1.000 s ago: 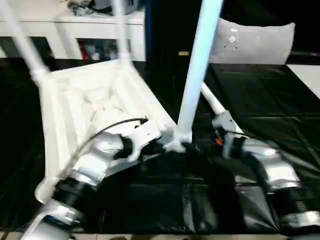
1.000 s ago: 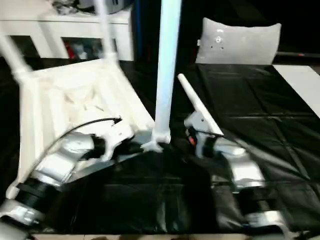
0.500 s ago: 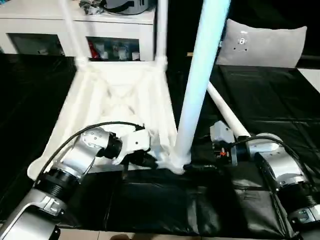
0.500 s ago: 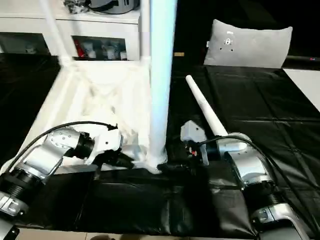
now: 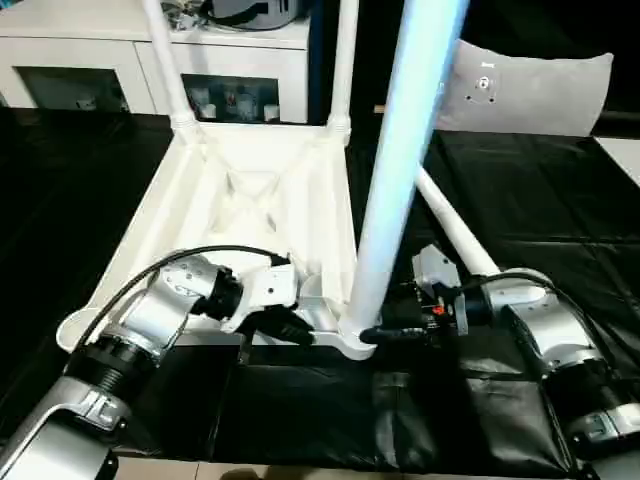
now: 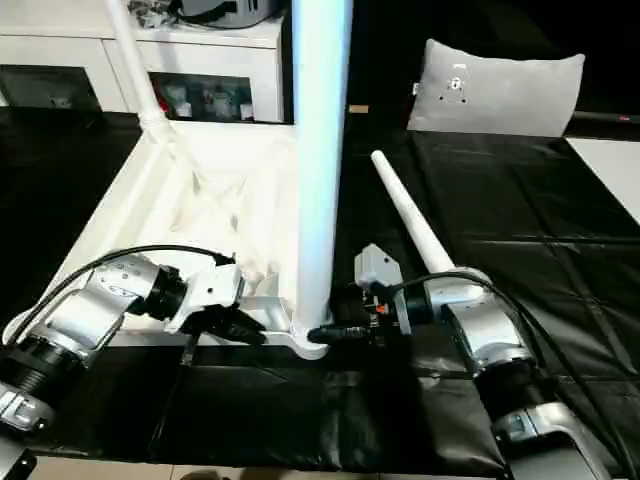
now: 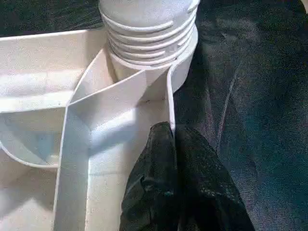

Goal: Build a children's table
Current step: Rotate leg to tighten

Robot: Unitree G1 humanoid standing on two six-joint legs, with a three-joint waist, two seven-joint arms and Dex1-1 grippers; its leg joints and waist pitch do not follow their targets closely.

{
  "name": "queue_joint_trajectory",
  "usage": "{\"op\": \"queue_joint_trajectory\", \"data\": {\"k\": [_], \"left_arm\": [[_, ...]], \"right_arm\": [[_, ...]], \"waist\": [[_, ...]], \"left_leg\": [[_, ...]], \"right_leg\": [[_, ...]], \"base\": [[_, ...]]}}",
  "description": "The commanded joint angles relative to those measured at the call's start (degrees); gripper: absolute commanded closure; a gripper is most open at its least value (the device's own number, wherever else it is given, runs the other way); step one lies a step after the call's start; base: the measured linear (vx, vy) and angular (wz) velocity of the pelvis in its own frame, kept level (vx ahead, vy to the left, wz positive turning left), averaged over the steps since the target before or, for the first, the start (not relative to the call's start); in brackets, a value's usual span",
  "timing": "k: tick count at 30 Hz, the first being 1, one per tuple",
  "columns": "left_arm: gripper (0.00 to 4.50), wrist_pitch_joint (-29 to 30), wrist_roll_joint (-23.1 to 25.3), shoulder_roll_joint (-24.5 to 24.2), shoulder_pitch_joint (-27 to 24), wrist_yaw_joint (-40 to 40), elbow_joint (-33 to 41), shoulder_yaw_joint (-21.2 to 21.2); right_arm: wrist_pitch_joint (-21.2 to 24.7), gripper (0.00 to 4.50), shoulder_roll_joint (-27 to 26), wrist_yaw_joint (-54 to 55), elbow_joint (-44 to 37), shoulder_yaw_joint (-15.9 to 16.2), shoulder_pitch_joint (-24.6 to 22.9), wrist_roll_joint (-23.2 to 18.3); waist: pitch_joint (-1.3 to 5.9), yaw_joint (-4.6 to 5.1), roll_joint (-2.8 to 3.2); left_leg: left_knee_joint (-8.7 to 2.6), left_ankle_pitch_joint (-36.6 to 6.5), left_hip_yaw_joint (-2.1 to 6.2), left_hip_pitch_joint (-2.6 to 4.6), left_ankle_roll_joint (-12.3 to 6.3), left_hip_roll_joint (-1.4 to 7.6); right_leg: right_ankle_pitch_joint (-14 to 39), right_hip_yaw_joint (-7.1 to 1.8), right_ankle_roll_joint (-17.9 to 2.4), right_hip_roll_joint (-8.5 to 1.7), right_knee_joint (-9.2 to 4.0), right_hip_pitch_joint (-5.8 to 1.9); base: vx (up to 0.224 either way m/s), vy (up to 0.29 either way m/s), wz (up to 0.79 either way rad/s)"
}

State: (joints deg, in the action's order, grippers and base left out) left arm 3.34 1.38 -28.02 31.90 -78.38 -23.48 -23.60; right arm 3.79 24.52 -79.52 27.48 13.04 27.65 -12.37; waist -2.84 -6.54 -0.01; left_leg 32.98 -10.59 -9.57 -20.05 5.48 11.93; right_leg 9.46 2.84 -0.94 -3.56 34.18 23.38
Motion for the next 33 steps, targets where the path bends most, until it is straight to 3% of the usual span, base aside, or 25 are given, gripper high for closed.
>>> {"op": "queue_joint_trajectory", "data": {"k": [1,4,7,8,10,12,14,15,16,17,18,19,21,23,28,29,33], "left_arm": [[4.5,-0.2,0.5,0.6,-1.1,-3.1,0.4,-3.4],[4.5,2.9,-0.3,1.7,-1.7,-0.4,1.5,-1.8],[4.5,7.0,-1.2,3.7,-2.5,4.3,3.5,0.2],[4.5,10.0,-1.3,5.2,-2.9,8.1,4.7,1.5],[4.5,11.8,-1.3,6.1,-3.1,10.3,5.3,2.3],[4.5,16.7,-1.9,10.0,-3.2,17.4,7.4,5.1],[4.5,21.2,-2.1,13.8,-3.1,23.8,9.3,7.4],[4.5,21.9,-2.0,14.3,-3.1,24.4,9.7,7.6],[4.5,23.0,-1.4,15.4,-3.1,26.5,10.2,8.1],[4.5,24.4,-0.8,16.7,-3.1,28.6,11.1,8.4],[4.5,25.7,0.0,18.1,-3.0,31.0,11.8,8.8],[4.5,25.9,0.1,18.3,-3.0,31.5,11.9,8.9],[4.5,28.3,1.7,22.7,-2.3,38.8,13.4,10.1],[4.5,28.8,2.2,23.7,-2.1,40.2,14.0,9.8],[4.5,29.5,3.8,22.8,-1.9,42.3,14.0,9.2],[4.5,29.8,3.9,22.5,-2.0,42.5,14.2,9.3],[4.5,28.5,4.6,21.3,-2.3,42.0,13.8,9.0]], "right_arm": [[1.4,1.96,-0.8,-0.4,-0.8,0.0,0.0,-1.2],[3.4,2.06,-1.4,-0.1,-3.0,0.0,-1.6,-2.4],[6.5,2.31,-2.5,2.9,-5.2,0.0,-3.4,-2.6],[8.0,2.39,-3.8,6.0,-5.6,-0.2,-4.0,-2.2],[9.2,2.41,-4.7,7.9,-5.6,-0.4,-4.1,-1.9],[9.9,2.42,-8.7,18.2,-2.5,-1.7,-3.0,0.8],[9.6,2.43,-12.8,27.5,1.0,-3.4,-1.3,2.4],[9.8,2.43,-13.3,28.4,1.1,-3.7,-1.1,2.6],[10.1,2.43,-14.5,30.9,2.0,-4.5,-0.6,2.6],[10.7,2.45,-15.9,33.8,2.7,-5.3,0.1,2.8],[10.7,2.45,-17.1,36.3,3.5,-5.9,0.7,3.1],[10.7,2.46,-17.4,36.9,3.7,-6.0,0.9,3.1],[11.6,2.46,-21.4,47.9,8.5,-10.0,4.2,2.8],[11.8,2.46,-22.5,50.8,10.3,-11.5,5.2,2.5],[7.9,2.46,-22.6,49.8,11.0,-11.9,4.9,3.1],[7.5,1.9,-22.6,49.7,10.7,-12.3,4.7,3.1],[5.9,1.56,-21.6,47.7,9.2,-12.2,3.8,3.1]], "waist": [[3.75,0.08,-0.28],[3.69,0.1,-0.03],[3.7,0.14,-0.22],[3.4,0.15,-0.27],[3.07,0.34,-0.25],[2.72,0.87,-0.3],[2.52,2.09,-0.52],[2.63,2.89,-0.75],[2.65,3.09,-0.29],[2.7,3.93,-0.11],[2.95,4.63,0.01],[2.98,4.89,-0.02],[3.09,5.42,0.43],[3.03,5.97,0.25],[3.31,5.8,0.22],[3.52,5.5,0.27],[3.92,4.84,0.18]], "left_leg": [[-3.41,-10.8,-0.38,0.04,-2.72,1.05],[-3.44,-10.8,-0.4,0.12,-2.59,1.12],[-3.49,-10.8,-0.42,0.11,-2.3,1.16],[-3.66,-11.8,-0.34,0.08,-2.21,1.17],[-3.81,-14.9,-0.27,0.44,-1.61,0.91],[-3.94,-16.8,-0.07,0.56,-0.35,0.82],[-3.91,-18.5,0.39,0.29,0.75,0.2],[-3.95,-18.7,0.76,-0.45,0.84,-0.16],[-3.88,-19.3,0.84,-0.22,0.61,-0.23],[-3.89,-20.4,0.92,-0.01,-0.07,-0.1],[-4.09,-20.8,1.14,-0.22,-0.31,0.15],[-4.13,-20.6,1.2,-0.47,-0.66,0.11],[-3.89,-21.6,1.26,0.08,-1.14,0.21],[-3.87,-21.8,1.25,-0.09,-1.57,0.27],[-3.88,-20.2,1.01,-0.35,-2.35,0.47],[-3.85,-17.5,0.84,-0.52,-2.77,0.62],[-3.48,-12.5,0.33,-0.63,-3.82,0.67]], "right_leg": [[14.7,-1.98,-11.4,-3.64,-3.63,-3.14],[14.1,-1.98,-11.9,-3.54,-3.54,-3.07],[13.5,-1.98,-12.1,-3.49,-3.4,-3.09],[15.4,-1.97,-11.6,-3.57,-3.74,-3.02],[22.5,-1.86,-10.0,-3.68,-4.59,-2.75],[29.1,-1.78,-7.7,-3.85,-5.19,-2.34],[36.2,-0.97,-4.5,-3.94,-6.02,-2.6],[38.9,-0.35,-2.2,-3.94,-6.41,-3.21],[39.6,-0.21,-1.6,-3.93,-6.81,-2.97],[38.5,0.28,-1.7,-3.86,-7.15,-2.84],[35.7,0.78,-2.6,-4.04,-7.0,-3.23],[34.6,0.93,-2.9,-3.97,-7.09,-3.32],[31.7,1.25,-4.7,-4.09,-7.15,-2.81],[29.4,1.32,-6.2,-4.11,-7.03,-2.79],[24.1,0.8,-7.9,-4.23,-6.34,-2.96],[20.3,0.53,-9.2,-4.19,-5.79,-3.13],[14.9,0.29,-11.3,-4.25,-5.06,-3.28]], "base": [[0.0,0.0,0.0],[0.0,0.0,0.0],[0.0,0.0,0.0],[0.0,0.0,0.0],[0.0,0.0,0.0],[-0.025,0.0,-0.02],[-0.059,0.001,-0.11],[-0.064,0.014,-0.22],[-0.048,0.033,-0.19],[-0.048,0.033,-0.19],[0.0,0.0,0.0],[0.0,0.0,0.0],[0.0,0.0,0.0],[0.0,0.0,0.0],[0.0,0.0,0.0],[0.0,0.0,0.0],[0.0,0.0,0.0]]}}
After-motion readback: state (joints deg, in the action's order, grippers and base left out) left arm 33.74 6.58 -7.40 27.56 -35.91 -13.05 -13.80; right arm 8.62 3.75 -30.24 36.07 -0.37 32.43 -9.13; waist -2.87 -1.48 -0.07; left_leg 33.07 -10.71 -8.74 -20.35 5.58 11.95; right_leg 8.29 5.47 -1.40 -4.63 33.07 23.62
